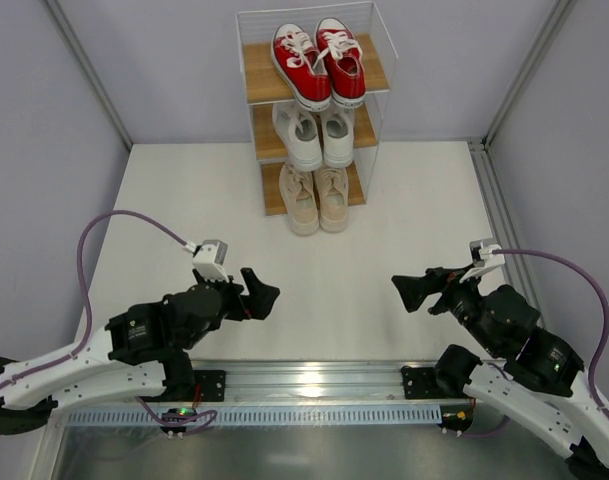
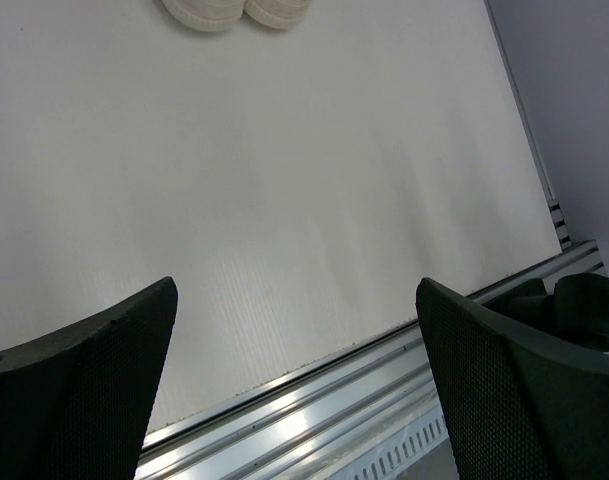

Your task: Place and organize the shoes onto the shoe shelf

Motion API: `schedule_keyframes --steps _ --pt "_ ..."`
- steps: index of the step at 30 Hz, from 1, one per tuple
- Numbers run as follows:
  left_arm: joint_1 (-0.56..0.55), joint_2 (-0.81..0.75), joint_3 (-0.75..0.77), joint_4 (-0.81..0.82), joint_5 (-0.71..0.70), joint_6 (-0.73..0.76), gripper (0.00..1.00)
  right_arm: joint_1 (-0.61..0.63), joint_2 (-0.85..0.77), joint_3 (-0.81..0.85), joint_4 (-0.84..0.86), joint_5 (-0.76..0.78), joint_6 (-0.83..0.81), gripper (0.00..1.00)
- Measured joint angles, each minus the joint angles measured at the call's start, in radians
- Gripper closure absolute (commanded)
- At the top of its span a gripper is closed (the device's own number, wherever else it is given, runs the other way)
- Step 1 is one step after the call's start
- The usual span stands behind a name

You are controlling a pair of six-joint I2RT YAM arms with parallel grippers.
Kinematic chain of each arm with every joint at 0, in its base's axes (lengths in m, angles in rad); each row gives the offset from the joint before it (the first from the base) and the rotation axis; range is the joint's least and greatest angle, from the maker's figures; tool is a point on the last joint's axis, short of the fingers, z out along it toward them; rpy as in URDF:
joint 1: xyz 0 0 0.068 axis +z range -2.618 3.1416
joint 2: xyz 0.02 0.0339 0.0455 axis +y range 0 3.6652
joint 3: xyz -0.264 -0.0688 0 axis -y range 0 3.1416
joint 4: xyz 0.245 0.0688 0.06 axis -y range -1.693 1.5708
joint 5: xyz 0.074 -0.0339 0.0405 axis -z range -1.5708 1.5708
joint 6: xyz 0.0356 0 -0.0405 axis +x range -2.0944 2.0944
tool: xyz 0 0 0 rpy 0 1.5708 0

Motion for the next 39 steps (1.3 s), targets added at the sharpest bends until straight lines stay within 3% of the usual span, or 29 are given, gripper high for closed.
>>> schedule_keyframes --steps 6,12,13,15,16,17,18,19,23,27,34,39 --pt "0.000 0.050 0.000 0.072 0.031 0.042 0.00 0.000 0.015 -0.018 -0.003 -0.015 0.021 0.00" --pt "0.003 0.256 0.050 0.229 0.064 0.156 0.00 0.000 0.056 -0.060 0.005 -0.014 0.024 0.00" --pt "0.008 0.307 0.088 0.256 0.082 0.187 0.06 0.000 0.069 -0.064 0.008 -0.014 0.024 0.00" --pt "0.037 0.396 0.177 0.326 0.146 0.239 0.22 0.000 0.092 -0.067 0.020 -0.019 0.026 0.00" --pt "0.068 0.435 0.231 0.353 0.197 0.260 0.51 0.000 0.097 -0.071 0.030 -0.021 0.028 0.00" --pt "0.101 0.468 0.280 0.387 0.249 0.264 0.68 0.000 0.099 -0.077 0.040 -0.027 0.032 0.00" --pt "0.156 0.505 0.336 0.438 0.313 0.265 0.96 0.000 0.097 -0.085 0.049 -0.034 0.035 0.05" --pt "0.215 0.533 0.378 0.486 0.374 0.263 1.00 0.000 0.094 -0.093 0.056 -0.039 0.038 0.09" --pt "0.467 0.652 0.514 0.667 0.625 0.179 1.00 0.000 0.049 -0.135 0.082 -0.064 0.044 0.25" --pt "0.631 0.843 0.666 0.875 0.862 0.014 1.00 0.001 -0.016 -0.158 0.082 -0.074 0.047 0.31" --pt "0.634 1.168 0.940 1.080 1.161 -0.229 1.00 0.001 -0.084 -0.159 0.078 -0.064 0.046 0.31" --pt "0.590 1.202 1.015 0.951 1.141 -0.164 1.00 0.001 -0.083 -0.159 0.071 -0.057 0.043 0.32"
